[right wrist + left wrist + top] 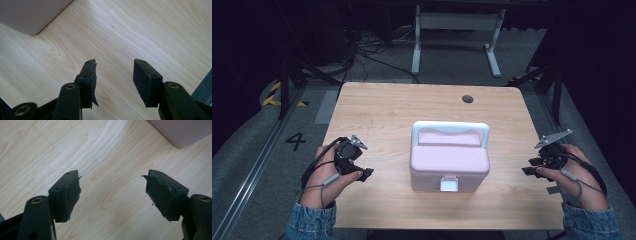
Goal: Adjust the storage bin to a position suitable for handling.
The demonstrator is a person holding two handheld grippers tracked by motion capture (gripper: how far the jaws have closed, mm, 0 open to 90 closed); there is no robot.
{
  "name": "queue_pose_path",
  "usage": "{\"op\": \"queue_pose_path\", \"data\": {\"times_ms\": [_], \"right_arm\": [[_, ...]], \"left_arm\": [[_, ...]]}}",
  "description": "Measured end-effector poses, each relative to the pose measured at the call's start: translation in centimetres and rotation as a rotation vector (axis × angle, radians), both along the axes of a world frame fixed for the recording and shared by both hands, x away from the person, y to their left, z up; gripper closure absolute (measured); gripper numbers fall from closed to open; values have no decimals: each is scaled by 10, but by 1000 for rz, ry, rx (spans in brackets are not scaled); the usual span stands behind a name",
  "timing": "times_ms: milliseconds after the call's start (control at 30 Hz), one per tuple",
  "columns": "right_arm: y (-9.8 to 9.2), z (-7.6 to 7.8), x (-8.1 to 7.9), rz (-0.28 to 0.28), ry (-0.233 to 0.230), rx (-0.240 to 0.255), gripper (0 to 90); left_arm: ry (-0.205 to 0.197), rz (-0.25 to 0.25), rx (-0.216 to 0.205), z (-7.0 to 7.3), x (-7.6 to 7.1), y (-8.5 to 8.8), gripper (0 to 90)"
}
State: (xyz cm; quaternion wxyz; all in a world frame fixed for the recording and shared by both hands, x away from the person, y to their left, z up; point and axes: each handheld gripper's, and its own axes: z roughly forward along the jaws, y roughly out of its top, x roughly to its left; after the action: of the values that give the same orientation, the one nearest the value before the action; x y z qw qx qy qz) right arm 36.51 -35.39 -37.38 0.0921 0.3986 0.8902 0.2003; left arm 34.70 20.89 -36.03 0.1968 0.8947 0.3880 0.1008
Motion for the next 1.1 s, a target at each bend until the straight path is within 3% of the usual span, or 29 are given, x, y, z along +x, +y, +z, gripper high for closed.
{"op": "queue_pose_path", "data": {"times_ms": [100,333,467,533,1100], "right_arm": [[0,0,-1,-4,-5,3,536],[-3,-1,-4,-10,-19,4,523],[-4,-2,-7,-13,-21,3,522],[-4,-2,-8,-16,-24,3,522],[-8,-9,-24,-52,-26,15,528]], "left_arm": [[-9,-8,-24,2,0,-1,278],[-67,-77,-146,10,2,-8,272],[-93,-77,-199,12,4,-12,286],[-104,-81,-206,13,5,-13,290],[-263,-117,-480,22,23,-48,305]]}}
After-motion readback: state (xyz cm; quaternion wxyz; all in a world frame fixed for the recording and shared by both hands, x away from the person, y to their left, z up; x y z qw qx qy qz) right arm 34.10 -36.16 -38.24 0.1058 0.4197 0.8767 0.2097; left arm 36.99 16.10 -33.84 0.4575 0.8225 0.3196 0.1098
